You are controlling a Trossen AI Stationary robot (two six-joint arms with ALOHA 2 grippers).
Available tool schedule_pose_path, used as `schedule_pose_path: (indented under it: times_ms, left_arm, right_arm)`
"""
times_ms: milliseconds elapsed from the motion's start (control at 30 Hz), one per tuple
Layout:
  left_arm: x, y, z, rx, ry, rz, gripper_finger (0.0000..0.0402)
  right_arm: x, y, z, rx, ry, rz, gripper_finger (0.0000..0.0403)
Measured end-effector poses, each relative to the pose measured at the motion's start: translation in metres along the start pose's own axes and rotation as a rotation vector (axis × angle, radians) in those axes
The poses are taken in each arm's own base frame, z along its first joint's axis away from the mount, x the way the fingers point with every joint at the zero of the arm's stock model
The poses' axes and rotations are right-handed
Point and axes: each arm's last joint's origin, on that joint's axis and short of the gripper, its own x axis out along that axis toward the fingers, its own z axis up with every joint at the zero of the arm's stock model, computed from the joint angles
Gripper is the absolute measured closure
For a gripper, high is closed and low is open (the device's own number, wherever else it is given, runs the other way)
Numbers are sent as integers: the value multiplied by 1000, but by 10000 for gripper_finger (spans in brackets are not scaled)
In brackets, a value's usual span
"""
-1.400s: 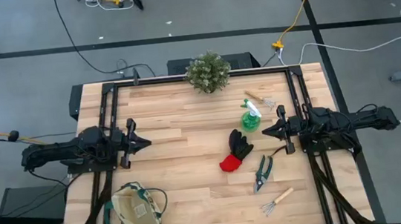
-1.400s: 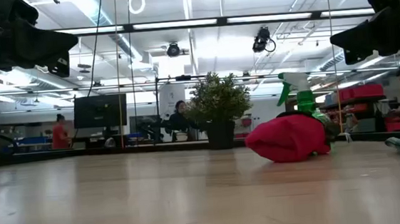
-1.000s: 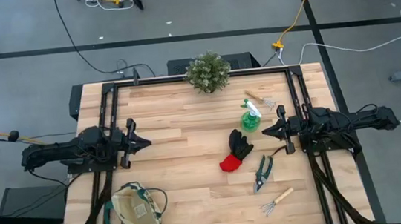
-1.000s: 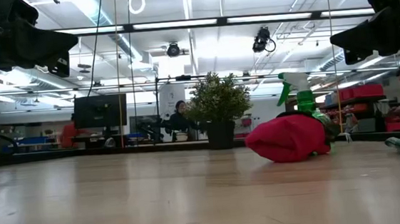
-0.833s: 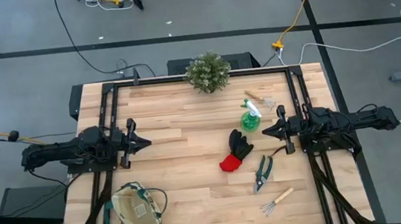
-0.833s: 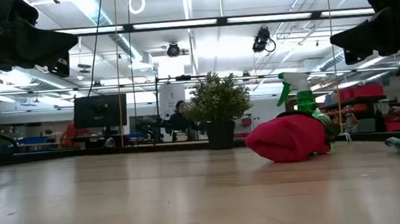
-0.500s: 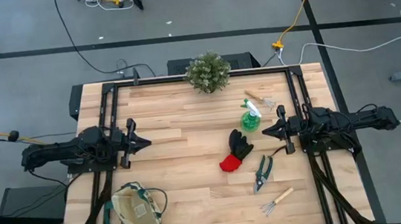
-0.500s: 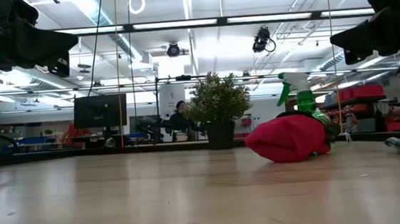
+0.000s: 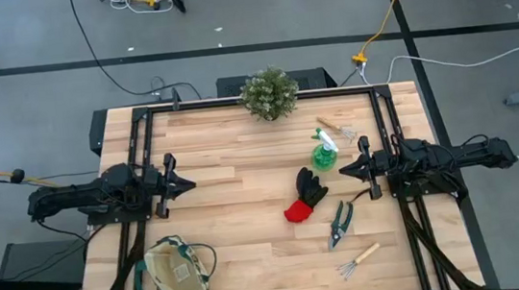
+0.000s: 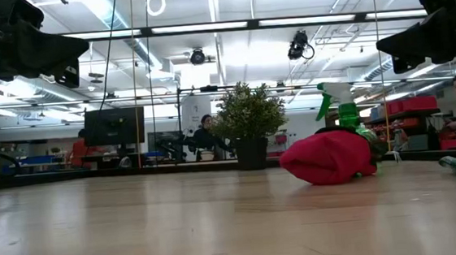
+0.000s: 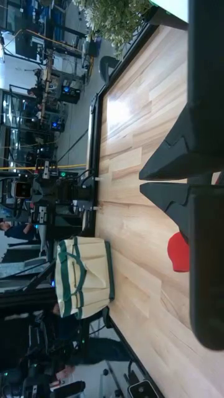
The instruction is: Pick & Place Garden tools in Gardening bag
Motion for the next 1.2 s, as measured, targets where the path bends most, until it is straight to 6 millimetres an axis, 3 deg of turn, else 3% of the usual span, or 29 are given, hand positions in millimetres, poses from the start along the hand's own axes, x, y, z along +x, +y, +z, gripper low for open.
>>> schedule_pose_path:
  times_ms: [1200]
  left_arm:
    - [0, 0, 0, 0, 0, 0, 372]
  right_arm:
    - [0, 0, 0, 0, 0, 0, 381]
